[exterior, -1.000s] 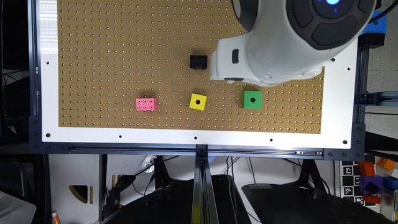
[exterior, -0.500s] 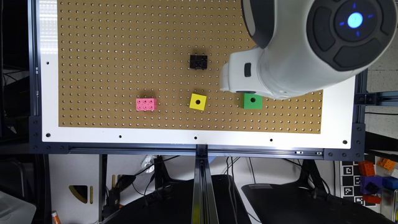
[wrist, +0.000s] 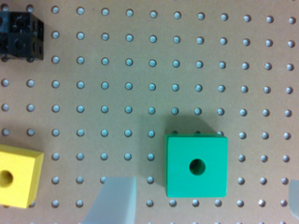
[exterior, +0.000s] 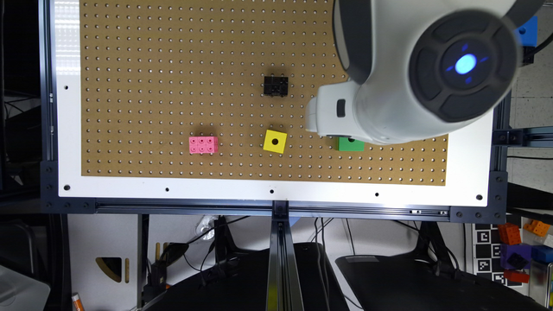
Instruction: Pick up green block.
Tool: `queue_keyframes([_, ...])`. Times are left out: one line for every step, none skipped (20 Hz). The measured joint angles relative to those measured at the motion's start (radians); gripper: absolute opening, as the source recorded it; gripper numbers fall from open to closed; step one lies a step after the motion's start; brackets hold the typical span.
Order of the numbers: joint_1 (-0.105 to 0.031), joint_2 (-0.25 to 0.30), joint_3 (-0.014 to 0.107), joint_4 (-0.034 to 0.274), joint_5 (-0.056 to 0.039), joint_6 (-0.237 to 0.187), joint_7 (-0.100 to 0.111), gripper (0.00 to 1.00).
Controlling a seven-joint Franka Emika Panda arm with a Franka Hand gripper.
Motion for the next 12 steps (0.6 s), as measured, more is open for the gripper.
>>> queue_keyframes([0.001, 0.01, 0.0, 0.01, -0.001, 0.0, 0.0, 1.0])
queue_keyframes([0.002, 0.016, 0.0, 0.02, -0.001, 0.0, 0.001, 1.0])
queue_keyframes([0.006, 0.022, 0.0, 0.031, -0.0013, -0.002, 0.003, 1.0])
queue_keyframes([0.009, 0.027, 0.0, 0.041, -0.0021, -0.005, 0.008, 1.0])
queue_keyframes([0.012, 0.03, 0.0, 0.047, -0.004, -0.006, 0.013, 1.0])
queue_keyframes([0.015, 0.033, 0.0, 0.052, -0.006, -0.006, 0.018, 1.0])
queue_keyframes([0.017, 0.035, 0.0, 0.055, -0.0075, -0.006, 0.021, 1.0])
queue_keyframes([0.019, 0.036, 0.0, 0.057, -0.0086, -0.006, 0.022, 1.0])
queue_keyframes([0.02, 0.041, 0.0, 0.057, -0.0099, -0.006, 0.024, 1.0])
queue_keyframes([0.02, 0.047, 0.0, 0.058, -0.0114, -0.003, 0.025, 1.0])
queue_keyframes([0.02, 0.054, 0.0, 0.058, -0.0127, 0.0, 0.025, 1.0])
queue_keyframes([0.02, 0.06, -0.001, 0.058, -0.0133, 0.003, 0.025, 1.0])
